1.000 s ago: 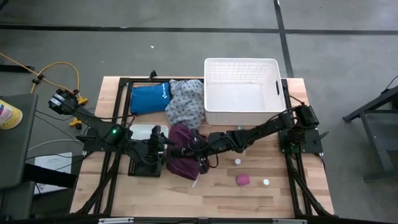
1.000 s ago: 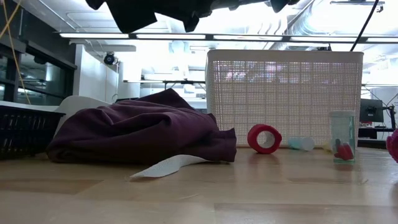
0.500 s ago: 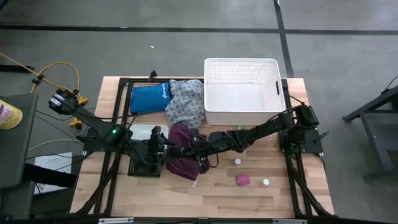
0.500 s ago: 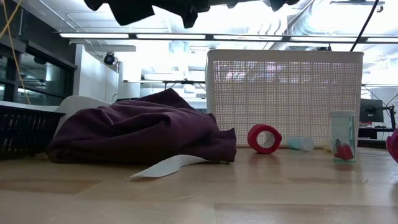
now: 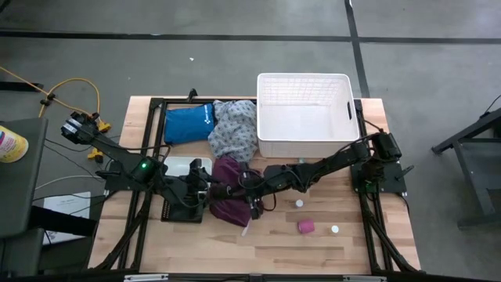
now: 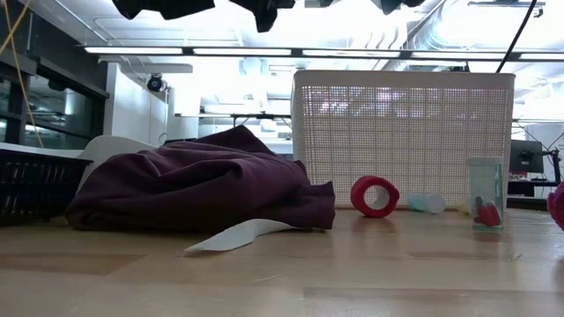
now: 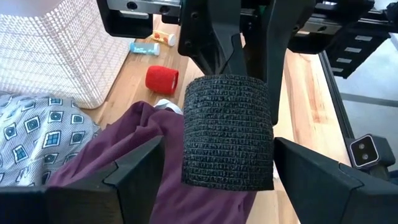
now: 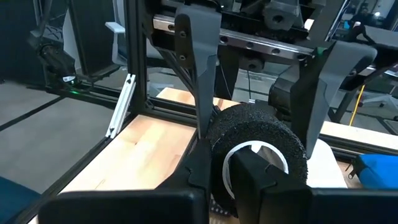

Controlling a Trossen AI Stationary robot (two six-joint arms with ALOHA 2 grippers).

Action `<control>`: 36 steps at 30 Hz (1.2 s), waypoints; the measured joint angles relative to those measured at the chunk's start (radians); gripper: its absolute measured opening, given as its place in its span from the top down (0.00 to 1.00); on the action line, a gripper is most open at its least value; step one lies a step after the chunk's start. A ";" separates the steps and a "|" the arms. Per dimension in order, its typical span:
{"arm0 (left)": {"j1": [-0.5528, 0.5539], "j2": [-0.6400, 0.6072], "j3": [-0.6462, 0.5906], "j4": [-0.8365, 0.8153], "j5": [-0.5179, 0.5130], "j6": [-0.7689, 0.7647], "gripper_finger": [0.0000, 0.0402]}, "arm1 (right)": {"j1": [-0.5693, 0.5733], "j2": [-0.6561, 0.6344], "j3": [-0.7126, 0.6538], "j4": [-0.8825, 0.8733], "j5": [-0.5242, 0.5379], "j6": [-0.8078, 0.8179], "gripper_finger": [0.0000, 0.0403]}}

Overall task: Pick & place medical supplies in basket/bin
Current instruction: Put the black bandage into the white bin

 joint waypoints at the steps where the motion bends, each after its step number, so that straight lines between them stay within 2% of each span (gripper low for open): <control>1: 0.000 0.000 0.000 0.000 0.000 0.000 0.28 | 0.000 0.000 0.000 0.001 0.000 0.000 0.92; 11: 0.000 0.000 0.000 0.001 0.016 0.000 0.29 | 0.000 0.000 0.000 0.017 -0.001 0.000 0.92; 23: 0.000 0.000 0.000 0.002 0.016 0.000 0.55 | 0.000 0.000 0.000 0.017 0.000 0.000 0.92; 36: 0.000 0.000 0.000 0.002 0.015 0.000 0.57 | 0.000 0.000 0.000 0.017 0.000 0.000 0.92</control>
